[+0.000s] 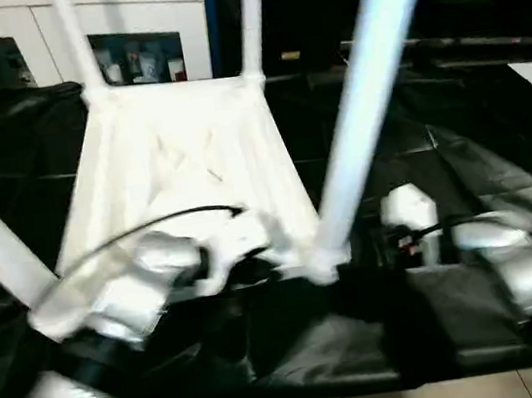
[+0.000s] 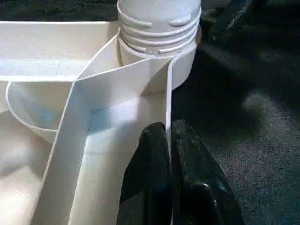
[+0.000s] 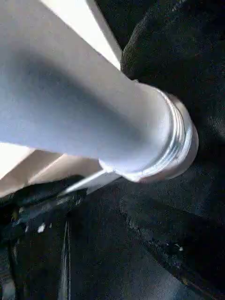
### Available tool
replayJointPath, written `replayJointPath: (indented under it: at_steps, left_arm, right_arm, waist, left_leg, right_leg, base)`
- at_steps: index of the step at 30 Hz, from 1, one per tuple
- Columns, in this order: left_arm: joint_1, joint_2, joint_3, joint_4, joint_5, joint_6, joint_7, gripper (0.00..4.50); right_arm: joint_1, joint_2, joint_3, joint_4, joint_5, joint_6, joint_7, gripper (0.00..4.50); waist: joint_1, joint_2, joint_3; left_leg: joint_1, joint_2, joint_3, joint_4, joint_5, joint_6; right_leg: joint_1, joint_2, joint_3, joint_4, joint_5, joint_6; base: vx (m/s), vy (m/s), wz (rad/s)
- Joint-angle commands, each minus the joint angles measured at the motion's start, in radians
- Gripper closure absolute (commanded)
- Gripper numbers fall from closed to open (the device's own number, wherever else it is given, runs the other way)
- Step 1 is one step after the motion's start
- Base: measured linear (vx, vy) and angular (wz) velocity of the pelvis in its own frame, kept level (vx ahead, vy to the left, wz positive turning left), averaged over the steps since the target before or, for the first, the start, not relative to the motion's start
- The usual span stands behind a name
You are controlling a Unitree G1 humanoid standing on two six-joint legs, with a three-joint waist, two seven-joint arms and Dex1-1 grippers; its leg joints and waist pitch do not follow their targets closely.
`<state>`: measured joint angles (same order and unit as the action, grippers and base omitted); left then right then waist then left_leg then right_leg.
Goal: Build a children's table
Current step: Rotate leg to tighten
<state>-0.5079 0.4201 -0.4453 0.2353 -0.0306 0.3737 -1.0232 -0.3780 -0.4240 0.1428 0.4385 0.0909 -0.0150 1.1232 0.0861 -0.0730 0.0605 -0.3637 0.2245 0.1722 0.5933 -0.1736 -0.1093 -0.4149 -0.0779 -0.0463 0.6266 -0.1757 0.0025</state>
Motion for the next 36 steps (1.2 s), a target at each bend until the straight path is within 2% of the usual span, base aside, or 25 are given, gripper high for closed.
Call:
replayJointPath:
  at_steps: [1, 4, 5, 7, 10, 11, 12, 13, 14, 18, 21, 24, 25, 26, 28, 30, 31, 32, 33, 34, 35, 36]
  left_arm:
    - [0.006, -0.033, -0.002, 0.033, -0.015, 0.011, 0.027, 4.5]
    - [-0.002, -0.036, 0.005, 0.042, -0.013, 0.011, 0.02, 4.5]
    - [-0.002, -0.036, 0.005, 0.042, -0.013, 0.011, 0.02, 4.5]
    - [-0.001, -0.029, 0.013, 0.042, -0.007, 0.009, 0.012, 4.5]
    - [0.001, -0.016, 0.017, 0.039, -0.007, 0.009, -0.001, 4.5]
    - [0.002, -0.009, 0.019, 0.039, -0.008, 0.007, -0.007, 4.5]
    - [0.003, -0.003, 0.02, 0.04, -0.008, 0.007, -0.01, 4.5]
    - [0.004, 0.002, 0.021, 0.041, -0.007, 0.006, -0.013, 4.5]
    - [0.004, 0.005, 0.021, 0.042, -0.006, 0.006, -0.015, 4.5]
    - [0.004, 0.007, 0.023, 0.044, -0.004, 0.006, -0.016, 4.5]
    - [0.01, 0.008, 0.024, 0.039, -0.004, 0.011, -0.019, 4.5]
    - [0.012, 0.008, 0.03, 0.047, -0.005, 0.016, -0.015, 4.5]
    - [0.012, 0.006, 0.032, 0.051, -0.005, 0.017, -0.01, 4.5]
    - [0.011, -0.002, 0.038, 0.059, -0.003, 0.019, 0.005, 4.5]
    - [0.008, -0.023, 0.049, 0.073, -0.004, 0.027, 0.036, 4.5]
    - [0.006, -0.038, 0.055, 0.082, -0.004, 0.033, 0.056, 4.5]
    - [-0.006, -0.071, 0.069, 0.112, -0.001, 0.037, 0.102, 4.5]
    - [-0.021, -0.109, 0.084, 0.148, 0.003, 0.041, 0.158, 4.5]
    - [-0.042, -0.162, 0.104, 0.194, 0.008, 0.044, 0.233, 4.5]
    - [-0.05, -0.181, 0.111, 0.211, 0.009, 0.045, 0.258, 4.5]
    - [-0.063, -0.217, 0.12, 0.238, 0.009, 0.05, 0.298, 4.5]
    - [-0.079, -0.261, 0.12, 0.271, 0.017, 0.043, 0.34, 4.5]
  right_arm:
    - [-0.04, 0.013, 0.007, 0.026, -0.008, -0.011, -0.023, 0.12]
    - [-0.07, 0.028, 0.022, 0.052, -0.015, -0.007, -0.031, 0.12]
    - [-0.07, 0.028, 0.022, 0.052, -0.015, -0.007, -0.031, 0.12]
    - [-0.082, 0.034, 0.017, 0.068, -0.012, -0.014, -0.03, 0.12]
    - [-0.091, 0.038, 0.012, 0.082, -0.003, -0.018, -0.023, 0.12]
    - [-0.093, 0.037, 0.015, 0.091, -0.004, -0.022, -0.013, 0.36]
    - [-0.094, 0.036, 0.019, 0.099, -0.007, -0.026, -0.006, 0.36]
    - [-0.095, 0.035, 0.021, 0.106, -0.008, -0.028, -0.001, 0.48]
    - [-0.098, 0.034, 0.023, 0.114, -0.008, -0.032, 0.002, 0.48]
    - [-0.107, 0.038, 0.021, 0.134, -0.002, -0.035, 0.001, 1.02]
    - [-0.103, 0.048, 0.016, 0.139, 0.011, -0.026, 0.002, 1.12]
    - [-0.085, 0.072, 0.002, 0.149, 0.029, -0.007, -0.016, 1.43]
    - [-0.082, 0.077, -0.002, 0.155, 0.032, -0.005, -0.021, 1.52]
    - [-0.079, 0.093, -0.013, 0.174, 0.03, 0.005, -0.057, 1.6]
    - [-0.08, 0.124, -0.033, 0.214, 0.022, 0.021, -0.144, 1.71]
    - [-0.082, 0.143, -0.046, 0.235, 0.019, 0.031, -0.197, 1.77]
    - [-0.087, 0.181, -0.065, 0.268, 0.013, 0.051, -0.293, 1.78]
    - [-0.093, 0.218, -0.078, 0.3, 0.0, 0.062, -0.397, 1.8]
    - [-0.105, 0.261, -0.09, 0.337, -0.016, 0.071, -0.522, 1.81]
    - [-0.111, 0.276, -0.093, 0.351, -0.023, 0.072, -0.566, 1.81]
    - [-0.124, 0.302, -0.095, 0.373, -0.033, 0.07, -0.634, 1.81]
    - [-0.154, 0.345, -0.102, 0.409, -0.042, 0.071, -0.724, 1.81]
  waist:
    - [-0.003, 0.0, -0.061]
    - [-0.006, -0.001, -0.064]
    - [-0.003, 0.001, -0.064]
    - [-0.002, -0.001, -0.064]
    - [-0.003, -0.001, -0.065]
    - [-0.003, 0.0, -0.065]
    - [-0.003, -0.006, -0.065]
    - [-0.002, -0.003, -0.065]
    - [-0.003, -0.003, -0.064]
    - [-0.003, -0.003, -0.064]
    - [-0.004, -0.002, -0.064]
    - [-0.005, 0.001, -0.063]
    - [-0.007, -0.001, -0.063]
    - [-0.007, 0.004, -0.062]
    - [-0.013, 0.002, -0.061]
    - [-0.024, 0.006, -0.059]
    - [-0.026, 0.009, -0.059]
    - [-0.034, 0.012, -0.053]
    - [-0.046, 0.013, -0.051]
    - [-0.046, 0.013, -0.051]
    - [-0.055, 0.019, -0.057]
    - [-0.067, 0.029, -0.056]
  left_leg:
    - [0.007, 0.0, 0.006, -0.071, -0.294, 0.018]
    - [0.005, 0.0, 0.004, -0.072, -0.295, 0.014]
    - [0.008, 0.001, 0.005, -0.071, -0.295, 0.015]
    - [0.005, 0.0, 0.006, -0.071, -0.282, 0.018]
    - [0.004, 0.001, 0.006, -0.072, -0.279, 0.021]
    - [0.004, 0.0, 0.006, -0.071, -0.284, 0.021]
    - [0.004, 0.001, 0.007, -0.071, -0.282, 0.022]
    - [0.003, 0.001, 0.006, -0.071, -0.278, 0.023]
    - [0.002, 0.001, 0.005, -0.071, -0.278, 0.023]
    - [0.003, 0.001, 0.006, -0.071, -0.273, 0.022]
    - [0.003, 0.002, 0.005, -0.072, -0.279, 0.022]
    - [0.004, 0.002, 0.005, -0.073, -0.286, 0.02]
    - [0.004, 0.001, 0.005, -0.073, -0.293, 0.019]
    - [0.005, 0.001, 0.004, -0.074, -0.299, 0.016]
    - [0.003, -0.001, 0.002, -0.075, -0.315, 0.009]
    - [0.005, -0.003, -0.001, -0.077, -0.346, -0.005]
    - [0.005, -0.004, -0.002, -0.076, -0.356, -0.007]
    - [0.008, -0.007, -0.004, -0.077, -0.383, -0.013]
    - [0.016, -0.014, -0.009, -0.073, -0.422, -0.029]
    - [0.016, -0.014, -0.009, -0.073, -0.422, -0.029]
    - [0.02, -0.014, -0.015, -0.074, -0.441, -0.032]
    - [0.017, -0.012, -0.022, -0.08, -0.479, -0.023]
  right_leg:
    - [0.04, -0.044, 0.028, -0.098, -0.426, -0.137]
    - [0.041, -0.045, 0.026, -0.097, -0.436, -0.13]
    - [0.038, -0.044, 0.028, -0.097, -0.417, -0.134]
    - [0.043, -0.044, 0.029, -0.093, -0.384, -0.144]
    - [0.043, -0.044, 0.028, -0.091, -0.375, -0.15]
    - [0.042, -0.044, 0.028, -0.092, -0.382, -0.15]
    - [0.042, -0.044, 0.028, -0.093, -0.384, -0.15]
    - [0.043, -0.045, 0.028, -0.091, -0.386, -0.15]
    - [0.043, -0.045, 0.028, -0.091, -0.387, -0.149]
    - [0.042, -0.045, 0.028, -0.091, -0.382, -0.153]
    - [0.042, -0.045, 0.028, -0.091, -0.386, -0.152]
    - [0.042, -0.045, 0.028, -0.092, -0.397, -0.15]
    - [0.041, -0.045, 0.028, -0.094, -0.408, -0.148]
    - [0.039, -0.046, 0.028, -0.095, -0.416, -0.147]
    - [0.04, -0.045, 0.025, -0.098, -0.448, -0.139]
    - [0.037, -0.046, 0.022, -0.105, -0.512, -0.119]
    - [0.036, -0.047, 0.021, -0.108, -0.528, -0.113]
    - [0.03, -0.044, 0.018, -0.116, -0.582, -0.097]
    - [0.027, -0.046, 0.006, -0.134, -0.677, -0.059]
    - [0.027, -0.046, 0.006, -0.134, -0.677, -0.059]
    - [0.033, -0.048, -0.003, -0.136, -0.679, -0.052]
    - [0.04, -0.046, -0.021, -0.146, -0.663, -0.045]
  base:
    - [0.0, 0.0, 0.0]
    - [0.0, 0.0, 0.0]
    - [0.0, 0.0, 0.0]
    - [0.0, 0.0, 0.0]
    - [0.0, 0.0, 0.0]
    - [0.0, 0.0, 0.0]
    - [0.0, 0.0, 0.0]
    - [0.0, 0.0, 0.0]
    - [0.0, 0.0, 0.0]
    - [0.0, 0.0, 0.0]
    - [0.0, 0.0, 0.0]
    - [0.0, 0.0, 0.0]
    - [0.0, 0.0, 0.0]
    - [0.0, 0.0, 0.0]
    - [0.0, 0.0, 0.0]
    - [0.0, 0.0, 0.0]
    - [0.0, 0.0, 0.0]
    - [0.0, 0.0, 0.0]
    - [0.0, 0.0, 0.0]
    - [0.0, 0.0, 0.0]
    - [0.0, 0.0, 0.0]
    - [0.0, 0.0, 0.0]
